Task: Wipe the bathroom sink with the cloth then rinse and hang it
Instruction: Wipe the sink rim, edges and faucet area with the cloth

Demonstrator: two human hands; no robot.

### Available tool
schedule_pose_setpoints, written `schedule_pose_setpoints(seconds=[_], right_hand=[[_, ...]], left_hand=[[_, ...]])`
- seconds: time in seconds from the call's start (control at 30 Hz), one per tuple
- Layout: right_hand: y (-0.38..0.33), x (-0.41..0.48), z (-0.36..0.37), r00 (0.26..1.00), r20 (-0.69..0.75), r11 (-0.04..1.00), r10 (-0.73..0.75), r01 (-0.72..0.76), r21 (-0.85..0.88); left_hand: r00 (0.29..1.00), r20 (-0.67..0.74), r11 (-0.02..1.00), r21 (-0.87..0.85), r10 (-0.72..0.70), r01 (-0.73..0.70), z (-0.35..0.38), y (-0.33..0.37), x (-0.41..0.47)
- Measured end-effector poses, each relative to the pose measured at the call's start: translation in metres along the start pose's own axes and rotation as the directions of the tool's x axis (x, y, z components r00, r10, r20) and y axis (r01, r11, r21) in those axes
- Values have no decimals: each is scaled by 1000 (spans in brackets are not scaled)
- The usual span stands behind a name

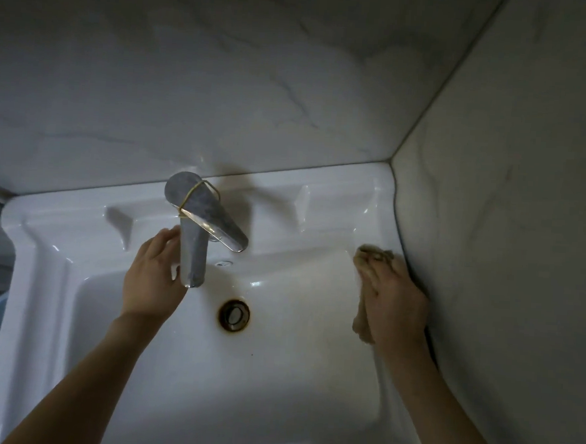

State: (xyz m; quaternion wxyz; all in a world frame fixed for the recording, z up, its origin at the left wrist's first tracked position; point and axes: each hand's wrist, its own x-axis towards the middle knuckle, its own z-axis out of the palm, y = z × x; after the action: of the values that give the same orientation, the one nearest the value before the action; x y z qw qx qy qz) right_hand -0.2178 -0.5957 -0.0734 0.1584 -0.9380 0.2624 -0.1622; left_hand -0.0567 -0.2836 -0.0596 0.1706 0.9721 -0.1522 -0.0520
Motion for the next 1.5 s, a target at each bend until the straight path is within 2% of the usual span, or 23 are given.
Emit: schedule_pose_setpoints(seconds=[0.1,0.23,0.37,0.43,0.53,0.63,0.7,0.77,0.83,0.87,0.93,1.0,1.07,1.1,1.17,1.2,1.27,1.3,1.37,1.43,1.5], right_hand=[[1,-31,-7,995,-97,999,-31,28,-37],[-14,27,16,984,-89,983,-154,143,-120],[-27,71,36,982,-141,989,-126,136,63],[-23,66,36,961,-214,975,-175,199,98],[-23,66,41,942,-242,958,-232,264,108],[-43,67,50,916,-156,899,-371,396,188],[-72,63,55,869,-12,866,-495,494,82],[-107,63,60,820,192,829,-539,557,-54],[-140,73,56,823,319,838,-470,529,-130],[-150,76,54,847,311,855,-431,493,-159],[-159,77,54,831,354,894,-430,447,36],[-161,70,60,776,456,899,-436,356,253],[-159,65,61,781,437,890,-446,334,310],[-154,66,63,814,365,885,-451,357,297],[-131,70,64,882,192,902,-430,411,132],[-116,70,62,916,102,921,-388,388,23],[-99,68,61,952,7,952,-306,306,5],[-101,65,64,969,-8,969,-246,246,19],[-125,59,81,978,68,977,-198,192,90],[-157,49,93,949,161,942,-270,226,248],[-166,48,90,918,181,903,-354,285,321]], left_hand=[[1000,19,1000,14,1,-1,-1,-1,0],[1000,14,1000,24,7,-7,0,-1,0],[999,-19,999,-14,-48,48,-1,9,-2],[999,-18,999,-4,-41,41,-1,10,-2],[999,-11,999,4,-33,33,-2,8,-3],[999,-27,999,-2,-46,46,-3,12,-4],[998,-41,999,-10,-51,50,-2,14,-4],[998,-38,999,-5,-47,47,-1,14,-3],[998,-36,999,-4,-46,46,-1,14,-3],[998,-41,999,-14,-52,52,-1,14,-3],[996,-52,997,-45,-68,66,-1,16,-4],[995,-71,996,-59,-70,66,-1,17,-4],[996,-73,998,-43,-51,48,0,16,-4],[997,-64,999,-27,-37,35,0,14,-3],[999,-42,1000,-6,-23,23,2,8,-1],[999,-33,1000,2,-21,21,3,4,0],[999,-31,1000,16,-11,12,8,-2,0],[999,-40,1000,14,-3,4,10,-3,0],[998,-68,1000,-8,-3,3,13,-1,-1],[996,-91,999,-37,-16,13,14,3,-3],[994,-106,999,-47,-12,7,16,2,-4]])
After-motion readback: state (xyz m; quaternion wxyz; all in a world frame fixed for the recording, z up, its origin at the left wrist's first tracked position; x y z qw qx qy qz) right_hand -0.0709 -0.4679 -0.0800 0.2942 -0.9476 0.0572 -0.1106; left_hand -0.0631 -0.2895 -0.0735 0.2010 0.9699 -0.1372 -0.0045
